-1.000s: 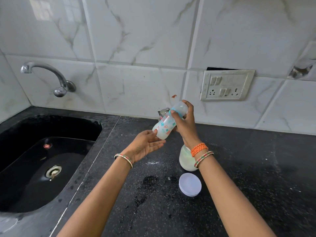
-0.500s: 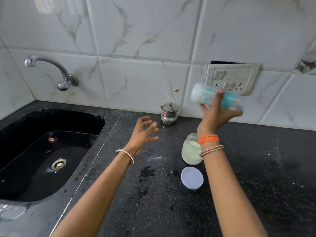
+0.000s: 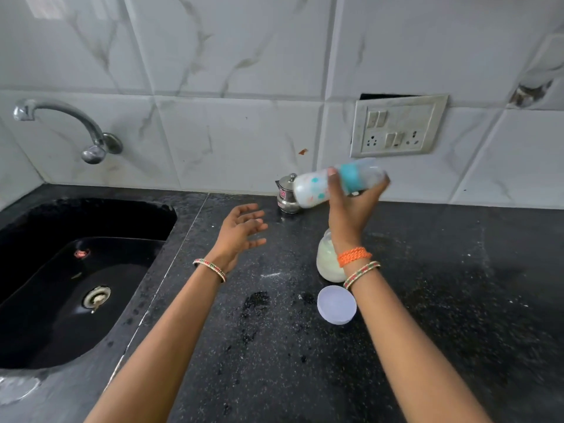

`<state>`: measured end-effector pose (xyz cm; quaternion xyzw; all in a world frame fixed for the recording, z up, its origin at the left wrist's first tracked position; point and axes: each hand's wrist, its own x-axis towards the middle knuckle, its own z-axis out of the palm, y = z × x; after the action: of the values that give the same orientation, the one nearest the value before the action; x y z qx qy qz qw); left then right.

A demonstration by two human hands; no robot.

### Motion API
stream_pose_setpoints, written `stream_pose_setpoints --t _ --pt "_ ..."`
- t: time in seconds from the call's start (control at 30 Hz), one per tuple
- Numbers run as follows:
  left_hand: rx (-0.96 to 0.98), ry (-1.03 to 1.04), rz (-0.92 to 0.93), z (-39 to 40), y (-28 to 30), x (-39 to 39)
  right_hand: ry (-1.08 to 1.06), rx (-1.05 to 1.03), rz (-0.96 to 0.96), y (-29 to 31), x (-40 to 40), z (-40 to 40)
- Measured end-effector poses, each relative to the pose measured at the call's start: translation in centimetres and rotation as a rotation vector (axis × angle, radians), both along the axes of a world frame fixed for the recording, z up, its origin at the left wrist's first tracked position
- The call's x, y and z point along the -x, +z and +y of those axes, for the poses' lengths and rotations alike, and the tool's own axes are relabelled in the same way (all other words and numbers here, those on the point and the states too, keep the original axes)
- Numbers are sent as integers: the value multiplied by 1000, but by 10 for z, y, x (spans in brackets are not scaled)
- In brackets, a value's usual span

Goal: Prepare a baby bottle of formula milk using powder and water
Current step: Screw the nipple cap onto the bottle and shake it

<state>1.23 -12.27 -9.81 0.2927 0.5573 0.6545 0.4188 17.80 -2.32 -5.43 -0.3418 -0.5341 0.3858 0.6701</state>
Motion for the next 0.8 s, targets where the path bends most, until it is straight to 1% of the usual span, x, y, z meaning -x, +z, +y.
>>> stream_pose_setpoints --t 0.03,0.07,0.13,0.17,0.2,0.27,0.3,0.33,0.37,0.4,0.43,0.47,0.5,0.57,0.6,0.63,0.67,0.7,0.73,0.77,0.8 --pt "5 -2 2 0 1 1 -30 -12 26 2 2 4" --pt "14 -9 12 0 2 2 -9 -15 0 7 3 4" --pt "4 -10 24 1 8 4 114 57 -164 22 6 6" --pt "-13 -3 24 3 11 6 119 70 -146 26 7 10" --pt "-29 6 23 4 14 8 73 46 -87 30 8 16" --pt "-59 27 12 4 17 14 -32 33 210 44 11 11" --pt "-65 31 2 4 18 15 -63 -15 289 42 14 12" --pt "-65 31 -3 4 19 16 -38 -40 275 43 17 8" --pt "-59 27 -2 6 21 15 79 -32 137 43 19 2" --pt "-53 20 3 8 24 13 232 -43 -108 39 21 -3" --pt "-49 13 4 10 26 12 322 -36 -229 32 21 -6" --pt "-54 10 2 12 27 10 365 -50 -212 25 21 -2" --pt "-67 9 -2 12 28 9 318 -22 -126 28 20 -4" --pt "-82 9 -20 10 24 8 171 117 191 30 17 2" --pt "-75 5 -25 9 22 7 159 161 289 31 17 3" --pt "-64 -6 -18 7 20 7 230 206 265 33 16 2" --pt "-55 -16 -10 7 18 6 334 210 137 34 13 0" --pt "-52 -14 -10 7 18 7 388 218 48 31 10 0" --pt "-56 -5 -16 8 18 7 385 210 87 28 9 5" --pt "-64 5 -21 7 19 7 327 241 186 32 8 6" --pt "-71 11 -26 7 19 7 252 316 345 36 6 8"
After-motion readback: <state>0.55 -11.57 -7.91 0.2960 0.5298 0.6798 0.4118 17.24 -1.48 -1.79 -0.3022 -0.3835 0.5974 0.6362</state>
